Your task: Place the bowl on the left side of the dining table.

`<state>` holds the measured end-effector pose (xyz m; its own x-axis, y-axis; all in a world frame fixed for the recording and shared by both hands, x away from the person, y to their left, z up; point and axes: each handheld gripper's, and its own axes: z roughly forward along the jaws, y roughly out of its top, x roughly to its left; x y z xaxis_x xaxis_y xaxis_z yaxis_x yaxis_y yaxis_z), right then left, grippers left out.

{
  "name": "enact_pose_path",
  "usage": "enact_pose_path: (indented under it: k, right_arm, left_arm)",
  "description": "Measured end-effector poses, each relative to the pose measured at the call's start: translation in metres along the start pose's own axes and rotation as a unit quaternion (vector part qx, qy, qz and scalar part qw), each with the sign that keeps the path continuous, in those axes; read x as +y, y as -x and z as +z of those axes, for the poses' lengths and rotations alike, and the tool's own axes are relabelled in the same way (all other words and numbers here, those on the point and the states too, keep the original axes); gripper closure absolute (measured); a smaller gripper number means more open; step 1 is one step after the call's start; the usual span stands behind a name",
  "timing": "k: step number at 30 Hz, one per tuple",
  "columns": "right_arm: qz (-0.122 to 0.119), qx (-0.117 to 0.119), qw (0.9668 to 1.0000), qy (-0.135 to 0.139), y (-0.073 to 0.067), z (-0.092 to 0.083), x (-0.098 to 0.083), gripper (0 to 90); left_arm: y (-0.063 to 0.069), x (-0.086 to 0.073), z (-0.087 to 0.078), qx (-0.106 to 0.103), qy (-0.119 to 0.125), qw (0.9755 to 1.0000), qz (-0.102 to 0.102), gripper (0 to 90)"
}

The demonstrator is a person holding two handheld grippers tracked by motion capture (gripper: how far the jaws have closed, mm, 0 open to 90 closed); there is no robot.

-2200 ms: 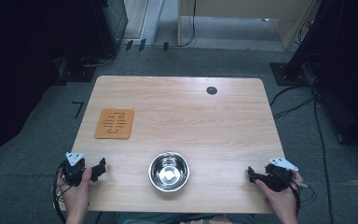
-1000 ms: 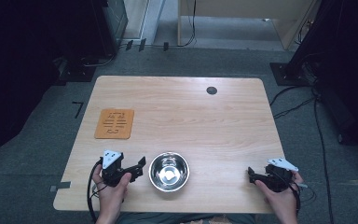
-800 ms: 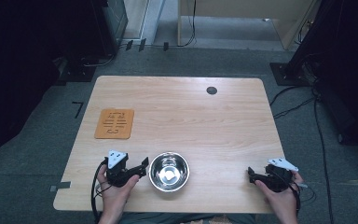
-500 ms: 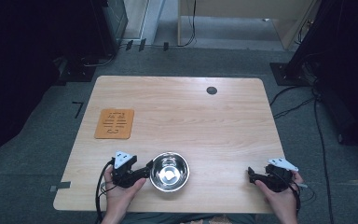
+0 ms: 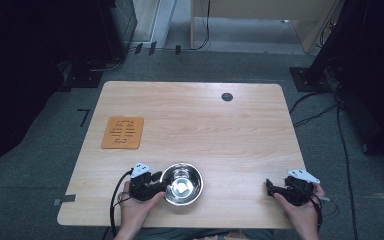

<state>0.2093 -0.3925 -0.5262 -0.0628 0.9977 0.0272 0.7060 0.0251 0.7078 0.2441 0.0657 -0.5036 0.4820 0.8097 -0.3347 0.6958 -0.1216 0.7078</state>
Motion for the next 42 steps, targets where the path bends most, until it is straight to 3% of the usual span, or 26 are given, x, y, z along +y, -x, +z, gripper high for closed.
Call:
enact_pose_path:
  k: [2,6,8,10,16,20,30,37,42]
  right_arm:
    - [0.000,0.000,1.0000,0.000,0.000,0.000,0.000,0.0]
    - [0.000,0.000,1.0000,0.000,0.000,0.000,0.000,0.0]
    - [0.000,0.000,1.0000,0.000,0.000,0.000,0.000,0.0]
    - [0.000,0.000,1.0000,0.000,0.000,0.000,0.000,0.0]
    - [0.000,0.000,1.0000,0.000,0.000,0.000,0.000,0.0]
    - [0.000,0.000,1.0000,0.000,0.000,0.000,0.000,0.0]
    - [0.000,0.000,1.0000,0.000,0.000,0.000,0.000,0.0]
    - [0.000,0.000,1.0000,0.000,0.000,0.000,0.000,0.0]
    - [0.000,0.000,1.0000,0.000,0.000,0.000,0.000,0.0]
  left_arm:
    - [0.001,-0.001,0.003,0.011,-0.008,0.9998,0.011,58.3]
    - [-0.001,0.000,0.004,0.013,-0.017,0.9997,0.014,68.9]
    - [-0.003,0.001,0.003,-0.017,-0.021,0.9996,0.011,75.2]
    - [-0.004,0.001,0.003,-0.022,-0.024,0.9994,0.012,75.8]
    - [-0.017,0.003,-0.003,-0.066,-0.029,0.9972,-0.020,83.0]
    - [-0.022,0.004,-0.007,-0.080,-0.030,0.9960,-0.029,84.2]
    - [-0.030,0.005,-0.012,-0.079,-0.025,0.9960,-0.032,84.6]
    - [-0.039,0.007,-0.019,-0.089,-0.009,0.9945,-0.054,84.6]
    - [-0.052,0.010,-0.027,-0.089,0.006,0.9933,-0.074,84.6]
